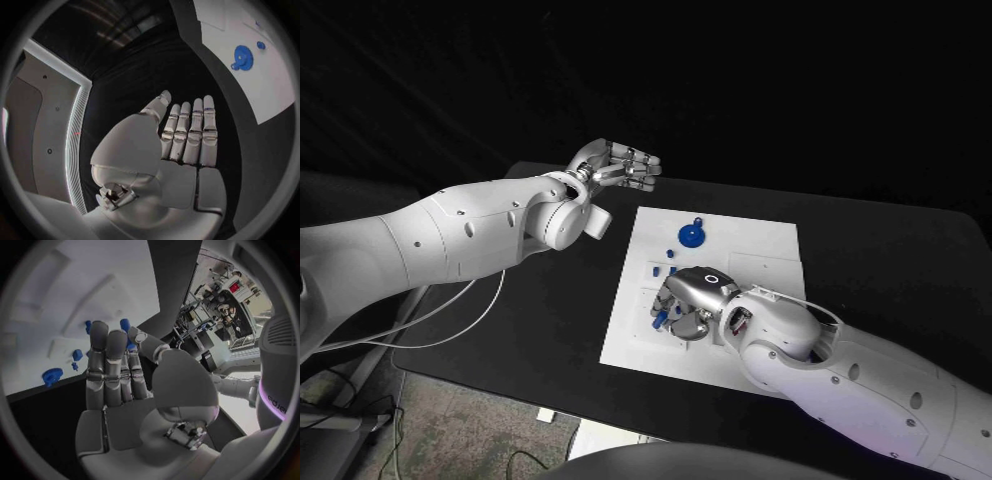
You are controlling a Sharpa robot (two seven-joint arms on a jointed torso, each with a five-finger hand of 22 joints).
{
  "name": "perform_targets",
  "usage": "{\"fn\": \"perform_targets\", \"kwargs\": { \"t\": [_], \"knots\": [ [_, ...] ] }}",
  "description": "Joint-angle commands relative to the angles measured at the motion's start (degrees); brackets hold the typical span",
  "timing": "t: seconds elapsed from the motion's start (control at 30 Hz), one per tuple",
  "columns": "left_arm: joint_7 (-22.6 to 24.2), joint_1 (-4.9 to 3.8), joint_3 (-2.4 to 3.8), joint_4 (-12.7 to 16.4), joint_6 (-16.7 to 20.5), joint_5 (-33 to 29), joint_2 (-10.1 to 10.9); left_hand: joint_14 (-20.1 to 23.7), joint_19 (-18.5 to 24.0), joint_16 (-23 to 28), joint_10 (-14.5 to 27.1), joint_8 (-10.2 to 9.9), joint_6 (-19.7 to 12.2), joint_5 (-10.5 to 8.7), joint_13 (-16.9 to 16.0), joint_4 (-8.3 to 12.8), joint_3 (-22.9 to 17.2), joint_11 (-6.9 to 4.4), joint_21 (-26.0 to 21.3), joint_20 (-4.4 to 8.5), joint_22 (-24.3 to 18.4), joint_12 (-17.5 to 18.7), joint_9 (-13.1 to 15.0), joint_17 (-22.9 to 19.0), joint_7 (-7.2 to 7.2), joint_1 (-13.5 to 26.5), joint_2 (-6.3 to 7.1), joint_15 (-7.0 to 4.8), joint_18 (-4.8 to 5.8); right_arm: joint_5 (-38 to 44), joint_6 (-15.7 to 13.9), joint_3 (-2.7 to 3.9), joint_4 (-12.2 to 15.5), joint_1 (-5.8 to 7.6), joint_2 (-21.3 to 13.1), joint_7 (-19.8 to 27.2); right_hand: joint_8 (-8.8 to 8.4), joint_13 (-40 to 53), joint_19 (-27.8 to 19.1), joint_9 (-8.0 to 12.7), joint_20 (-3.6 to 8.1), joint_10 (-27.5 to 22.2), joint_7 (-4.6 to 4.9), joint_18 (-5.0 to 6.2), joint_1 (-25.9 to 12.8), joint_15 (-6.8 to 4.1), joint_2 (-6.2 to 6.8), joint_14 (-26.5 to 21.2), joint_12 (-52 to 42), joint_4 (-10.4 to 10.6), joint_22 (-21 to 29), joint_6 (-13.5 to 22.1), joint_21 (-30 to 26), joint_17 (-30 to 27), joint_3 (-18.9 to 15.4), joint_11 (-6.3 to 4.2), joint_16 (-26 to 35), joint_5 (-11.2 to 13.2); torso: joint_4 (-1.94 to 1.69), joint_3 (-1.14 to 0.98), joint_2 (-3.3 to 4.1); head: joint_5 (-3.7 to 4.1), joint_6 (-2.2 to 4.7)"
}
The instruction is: Assemble the parts on the task board
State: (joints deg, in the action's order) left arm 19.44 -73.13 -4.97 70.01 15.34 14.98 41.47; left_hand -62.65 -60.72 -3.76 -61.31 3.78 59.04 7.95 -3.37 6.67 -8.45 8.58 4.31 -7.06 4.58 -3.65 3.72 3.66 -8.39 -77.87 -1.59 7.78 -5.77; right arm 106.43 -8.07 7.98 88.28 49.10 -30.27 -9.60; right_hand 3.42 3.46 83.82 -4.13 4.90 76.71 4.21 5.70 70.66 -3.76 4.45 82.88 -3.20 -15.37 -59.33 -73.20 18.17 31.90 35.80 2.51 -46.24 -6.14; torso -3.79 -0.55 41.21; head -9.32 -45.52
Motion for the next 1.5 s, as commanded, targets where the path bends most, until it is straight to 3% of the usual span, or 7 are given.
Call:
{"fn": "perform_targets", "kwargs": {
  "t": [0.03,0.7,1.5],
  "knots": [
    [0.6,-0.04,0.04,0.1,-0.9,-0.2,0.0,0.0,-0.2,0.2,0.4,-0.2,0.1,0.06,0.1,-0.2,-0.2,-0.15,0.3,-0.18,-0.1,0.2,0.0,0.0,0.04,0.2,-0.48,0.30,0.08,1.8,-0.3,-0.11,-0.3,-0.08,0.2,-0.1,0.26,0.1,1.1,-0.8,0.38,1.6,-0.03,0.70,0.2,-0.25,-0.55,0.0,-0.3,-0.2,-0.1,-0.5,-0.4,0.0,0.1,-1.37,0.2,-0.2,-0.02,0.02,-0.01,0.02,-0.09],
    [0.6,-0.04,0.04,0.0,-0.9,-0.2,0.1,0.0,-0.2,0.2,0.4,-0.2,0.1,0.06,0.1,-0.2,-0.2,-0.15,0.3,-0.18,-0.1,0.2,0.0,0.0,0.04,0.2,-0.48,0.30,0.08,2.9,0.4,-1.05,-1.3,-0.36,0.5,-0.6,0.27,0.0,1.2,-0.7,0.38,1.6,-0.04,0.72,0.2,-0.25,-0.55,0.0,-0.3,-0.3,-0.4,-0.6,-0.5,0.1,0.1,-1.37,0.2,-0.1,-0.02,0.06,-0.02,-0.06,-0.35],
    [0.6,-0.04,0.03,0.0,-0.9,-0.2,0.2,0.0,-0.2,0.2,0.4,-0.2,0.1,0.06,0.1,-0.2,-0.2,-0.15,0.3,-0.18,-0.1,0.2,0.0,0.0,0.04,0.2,-0.48,0.30,0.08,5.9,-0.6,-1.54,-1.9,-0.52,0.8,-1.8,0.27,0.1,1.2,-0.7,0.39,1.7,-0.07,0.74,0.3,-0.27,-0.39,0.0,-0.3,-0.4,-0.9,-0.7,-0.7,0.2,0.4,-1.40,0.1,0.2,0.02,0.02,-0.03,-0.02,-0.37]
  ]
}}
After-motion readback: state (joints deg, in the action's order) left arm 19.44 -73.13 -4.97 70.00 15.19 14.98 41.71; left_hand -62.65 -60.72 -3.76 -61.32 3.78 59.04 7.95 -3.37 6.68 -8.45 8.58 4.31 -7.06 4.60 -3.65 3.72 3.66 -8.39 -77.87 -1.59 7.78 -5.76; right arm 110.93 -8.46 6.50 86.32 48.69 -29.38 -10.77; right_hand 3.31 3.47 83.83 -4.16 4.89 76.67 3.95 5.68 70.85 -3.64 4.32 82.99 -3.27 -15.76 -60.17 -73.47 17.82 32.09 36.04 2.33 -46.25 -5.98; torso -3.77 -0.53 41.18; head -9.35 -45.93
